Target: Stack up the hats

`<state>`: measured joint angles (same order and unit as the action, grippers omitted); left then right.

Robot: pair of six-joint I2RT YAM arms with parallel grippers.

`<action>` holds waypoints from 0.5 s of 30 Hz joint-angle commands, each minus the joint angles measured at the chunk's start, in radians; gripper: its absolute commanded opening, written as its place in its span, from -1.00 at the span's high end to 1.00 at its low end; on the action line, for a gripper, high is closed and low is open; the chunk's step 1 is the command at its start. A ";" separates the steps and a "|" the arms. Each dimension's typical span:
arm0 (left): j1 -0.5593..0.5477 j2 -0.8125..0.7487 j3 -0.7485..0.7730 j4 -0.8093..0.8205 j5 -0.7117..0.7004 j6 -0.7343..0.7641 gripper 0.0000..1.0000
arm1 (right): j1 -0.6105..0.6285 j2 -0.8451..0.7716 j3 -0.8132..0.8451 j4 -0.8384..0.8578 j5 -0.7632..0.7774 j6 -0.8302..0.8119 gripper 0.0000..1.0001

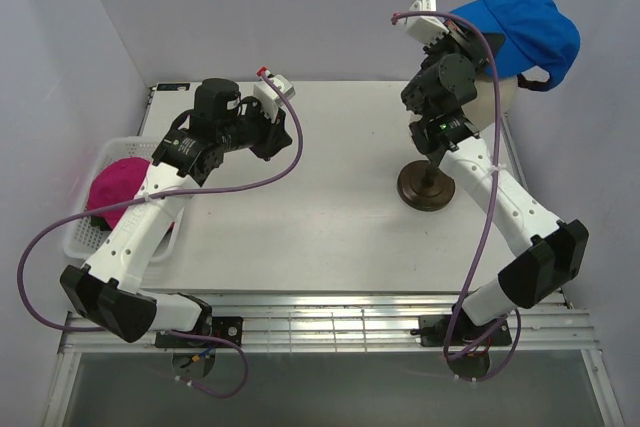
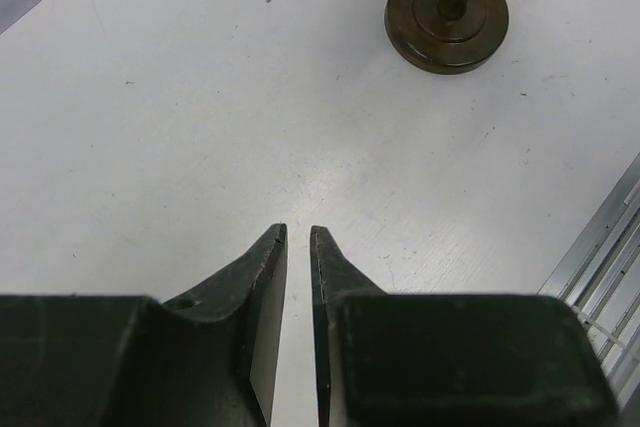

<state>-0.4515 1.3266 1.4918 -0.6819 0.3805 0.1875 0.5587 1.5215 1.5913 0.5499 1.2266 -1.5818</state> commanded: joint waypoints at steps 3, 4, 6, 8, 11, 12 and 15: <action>0.001 -0.015 -0.004 -0.013 -0.006 0.012 0.46 | 0.107 -0.073 -0.082 0.240 0.048 -0.176 0.85; 0.002 -0.010 -0.002 -0.013 -0.008 0.012 0.47 | 0.137 -0.078 -0.099 0.248 0.048 -0.191 0.85; 0.002 -0.003 0.001 -0.013 -0.014 0.012 0.47 | 0.158 -0.081 -0.126 0.262 0.059 -0.198 0.85; 0.002 -0.003 0.001 -0.013 -0.015 0.013 0.47 | 0.173 -0.089 -0.195 0.347 0.065 -0.246 0.85; 0.002 -0.004 -0.002 -0.013 -0.018 0.018 0.46 | 0.185 -0.089 -0.243 0.404 0.076 -0.287 0.85; 0.002 -0.006 -0.004 -0.013 -0.019 0.020 0.46 | 0.191 -0.086 -0.248 0.406 0.077 -0.291 0.85; 0.002 -0.004 -0.013 -0.013 -0.020 0.023 0.46 | 0.221 -0.074 -0.252 0.458 0.093 -0.362 0.85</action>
<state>-0.4515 1.3361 1.4906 -0.6884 0.3725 0.1986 0.7521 1.4597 1.3380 0.8528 1.2808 -1.8755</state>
